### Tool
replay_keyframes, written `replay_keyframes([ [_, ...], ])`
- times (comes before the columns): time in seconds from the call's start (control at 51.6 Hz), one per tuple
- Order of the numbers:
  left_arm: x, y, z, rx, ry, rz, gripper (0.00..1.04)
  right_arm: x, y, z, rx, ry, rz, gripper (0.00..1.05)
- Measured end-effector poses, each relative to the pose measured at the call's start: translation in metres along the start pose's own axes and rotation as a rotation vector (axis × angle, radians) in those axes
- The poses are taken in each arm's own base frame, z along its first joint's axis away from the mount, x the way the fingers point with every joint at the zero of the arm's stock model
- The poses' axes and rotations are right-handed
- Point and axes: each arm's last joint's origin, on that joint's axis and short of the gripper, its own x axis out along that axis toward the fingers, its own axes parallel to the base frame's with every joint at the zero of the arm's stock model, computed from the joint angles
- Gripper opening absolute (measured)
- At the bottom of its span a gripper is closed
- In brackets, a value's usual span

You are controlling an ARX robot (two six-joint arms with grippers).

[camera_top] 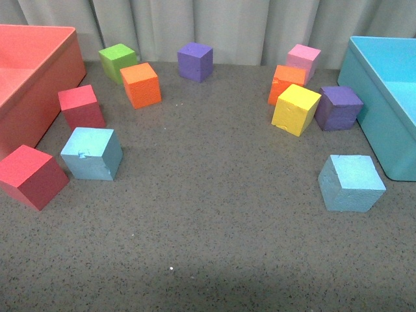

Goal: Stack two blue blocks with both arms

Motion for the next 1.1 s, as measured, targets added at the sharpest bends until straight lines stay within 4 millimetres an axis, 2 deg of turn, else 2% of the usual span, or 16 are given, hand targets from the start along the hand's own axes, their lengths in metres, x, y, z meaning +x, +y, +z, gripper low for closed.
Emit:
replay_keyframes([
  [0.969, 0.0000, 0.0000, 0.0000, 0.000, 0.000, 0.000, 0.98, 0.0000, 0.0000, 0.0000, 0.000, 0.000, 0.000, 0.95],
  [1.027, 0.0000, 0.0000, 0.0000, 0.000, 0.000, 0.000, 0.98, 0.0004, -0.0002, -0.0009, -0.039, 0.031, -0.061, 0.95],
  [1.066, 0.0000, 0.0000, 0.0000, 0.000, 0.000, 0.000, 0.98, 0.0029, 0.0001, -0.0010, -0.170, 0.121, -0.176, 0.95],
  [1.105, 0.0000, 0.0000, 0.0000, 0.000, 0.000, 0.002, 0.98, 0.0062, -0.0003, -0.0009, -0.236, 0.176, -0.214, 0.95],
])
